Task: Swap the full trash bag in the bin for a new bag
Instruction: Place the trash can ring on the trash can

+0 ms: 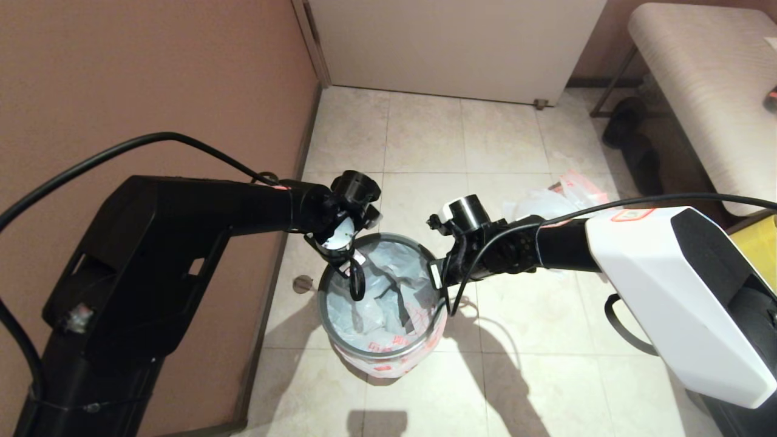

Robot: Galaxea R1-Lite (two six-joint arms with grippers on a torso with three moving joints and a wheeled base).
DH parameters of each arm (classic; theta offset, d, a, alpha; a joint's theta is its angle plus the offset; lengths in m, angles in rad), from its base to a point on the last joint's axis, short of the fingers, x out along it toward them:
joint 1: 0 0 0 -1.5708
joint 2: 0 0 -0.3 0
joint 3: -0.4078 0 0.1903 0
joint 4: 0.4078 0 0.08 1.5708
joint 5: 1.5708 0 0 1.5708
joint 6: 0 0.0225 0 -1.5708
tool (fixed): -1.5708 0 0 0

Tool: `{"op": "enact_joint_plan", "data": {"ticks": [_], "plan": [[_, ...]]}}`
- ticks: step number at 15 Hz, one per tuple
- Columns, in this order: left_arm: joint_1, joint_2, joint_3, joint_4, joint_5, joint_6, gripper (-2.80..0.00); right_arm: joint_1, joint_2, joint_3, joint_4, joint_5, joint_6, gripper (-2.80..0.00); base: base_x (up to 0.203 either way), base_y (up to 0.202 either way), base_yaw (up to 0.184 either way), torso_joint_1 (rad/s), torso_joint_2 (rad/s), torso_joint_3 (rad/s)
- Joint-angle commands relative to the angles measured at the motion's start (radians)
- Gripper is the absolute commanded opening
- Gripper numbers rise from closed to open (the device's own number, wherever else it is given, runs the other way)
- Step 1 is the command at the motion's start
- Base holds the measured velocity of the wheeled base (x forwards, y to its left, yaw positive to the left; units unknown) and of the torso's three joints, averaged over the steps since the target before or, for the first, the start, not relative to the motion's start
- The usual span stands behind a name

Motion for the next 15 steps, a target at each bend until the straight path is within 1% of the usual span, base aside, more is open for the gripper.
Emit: {"op": "enact_joint_plan", "data": {"ticks": [1, 4, 8, 12, 13, 15], "plan": [[0.000, 0.004, 0.000, 0.004, 0.003, 0.004, -2.80, -0.001, 0.009, 0.001, 0.001, -0.001, 0.000, -2.80, 0.000, 0.000, 0.000, 0.000, 0.00, 0.000], [0.000, 0.004, 0.000, 0.004, 0.003, 0.003, -2.80, -0.002, 0.009, 0.004, 0.004, -0.001, -0.015, -2.80, 0.000, 0.000, 0.000, 0.000, 0.00, 0.000], [0.000, -0.011, 0.002, 0.005, 0.003, 0.002, -2.80, -0.001, -0.003, 0.004, 0.013, -0.002, -0.016, -2.80, 0.000, 0.000, 0.000, 0.000, 0.00, 0.000], [-0.002, -0.022, 0.002, 0.006, -0.002, 0.001, -2.80, -0.005, -0.016, 0.007, 0.030, -0.019, -0.019, -2.80, 0.000, 0.000, 0.000, 0.000, 0.00, 0.000], [-0.002, -0.023, 0.002, 0.005, -0.003, 0.001, -2.80, -0.006, -0.016, 0.013, 0.031, -0.019, -0.031, 0.00, 0.000, 0.000, 0.000, 0.000, 0.00, 0.000], [-0.003, -0.022, 0.002, 0.005, -0.003, 0.001, -2.80, -0.004, -0.016, 0.015, 0.031, -0.024, -0.041, 0.00, 0.000, 0.000, 0.000, 0.000, 0.00, 0.000]]}}
